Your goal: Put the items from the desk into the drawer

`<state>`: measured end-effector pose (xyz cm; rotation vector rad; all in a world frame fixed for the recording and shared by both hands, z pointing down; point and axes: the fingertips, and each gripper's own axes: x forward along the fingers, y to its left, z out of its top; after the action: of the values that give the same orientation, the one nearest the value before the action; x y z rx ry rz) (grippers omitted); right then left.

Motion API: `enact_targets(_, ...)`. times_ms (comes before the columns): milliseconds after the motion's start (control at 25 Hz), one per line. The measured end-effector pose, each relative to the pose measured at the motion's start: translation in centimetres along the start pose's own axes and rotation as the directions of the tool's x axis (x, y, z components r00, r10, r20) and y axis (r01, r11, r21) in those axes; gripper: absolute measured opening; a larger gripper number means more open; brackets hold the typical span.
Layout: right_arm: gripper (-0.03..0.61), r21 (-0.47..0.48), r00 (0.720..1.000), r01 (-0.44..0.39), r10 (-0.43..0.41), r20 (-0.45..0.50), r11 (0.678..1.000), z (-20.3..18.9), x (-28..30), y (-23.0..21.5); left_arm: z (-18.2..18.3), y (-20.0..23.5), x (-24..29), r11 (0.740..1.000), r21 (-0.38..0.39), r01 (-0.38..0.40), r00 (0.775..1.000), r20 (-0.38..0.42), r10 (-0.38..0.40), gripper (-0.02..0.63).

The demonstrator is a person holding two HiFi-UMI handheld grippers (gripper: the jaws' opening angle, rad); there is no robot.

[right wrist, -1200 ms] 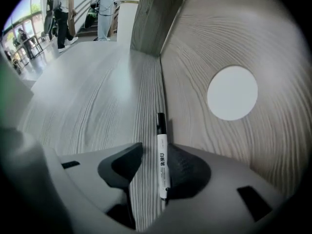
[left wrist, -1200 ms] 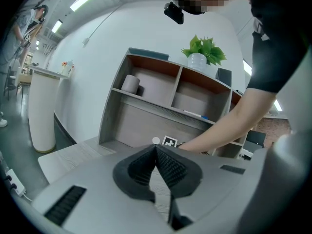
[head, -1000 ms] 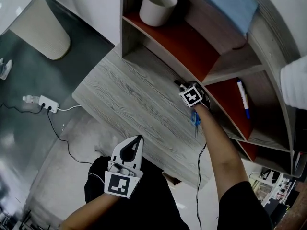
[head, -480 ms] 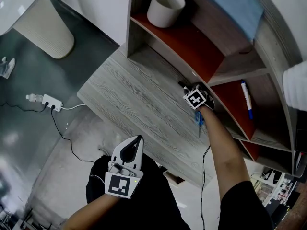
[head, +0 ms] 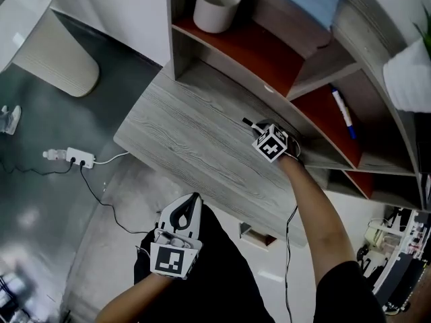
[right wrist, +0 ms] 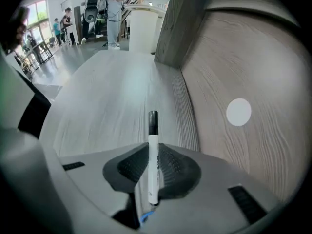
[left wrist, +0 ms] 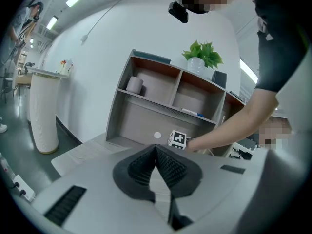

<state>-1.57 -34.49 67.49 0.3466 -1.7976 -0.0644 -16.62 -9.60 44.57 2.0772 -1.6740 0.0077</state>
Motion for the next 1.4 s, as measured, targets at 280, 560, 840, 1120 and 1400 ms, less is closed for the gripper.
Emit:
enact_targets(280, 0.077, 0.1, 0.999, 0.024, -0.026, 0.02, 0.995, 0.1, -4.6, 4.2, 0.0, 0.2, -2.8, 0.994, 0.078, 0.079, 0.997, -0.011, -0.079, 0.005)
enact_targets(560, 0.077, 0.103, 0.999, 0.037, -0.039, 0.015, 0.994, 0.0, -9.3, 10.1, -0.6, -0.6, -6.4, 0.987, 0.075, 0.145, 0.989, -0.015, -0.144, 0.005)
enact_targets(840, 0.077, 0.191, 0.999, 0.047, -0.049, 0.003, 0.98, -0.7, -12.6, 17.6, -1.9, -1.2, -9.9, 0.971, 0.086, 0.223, 0.975, -0.026, -0.222, 0.005)
enact_targets(1120, 0.077, 0.227, 0.997, 0.073, -0.068, -0.028, 0.971, -1.2, -15.2, 24.1, -2.2, -2.0, -12.4, 0.949, 0.101, 0.3, 0.954, -0.017, -0.3, 0.005)
enact_targets(1400, 0.077, 0.261, 0.995, 0.094, -0.083, -0.052, 0.961, -2.7, -17.5, 29.3, -3.7, -4.1, -13.9, 0.915, 0.125, 0.384, 0.923, -0.063, -0.378, 0.005)
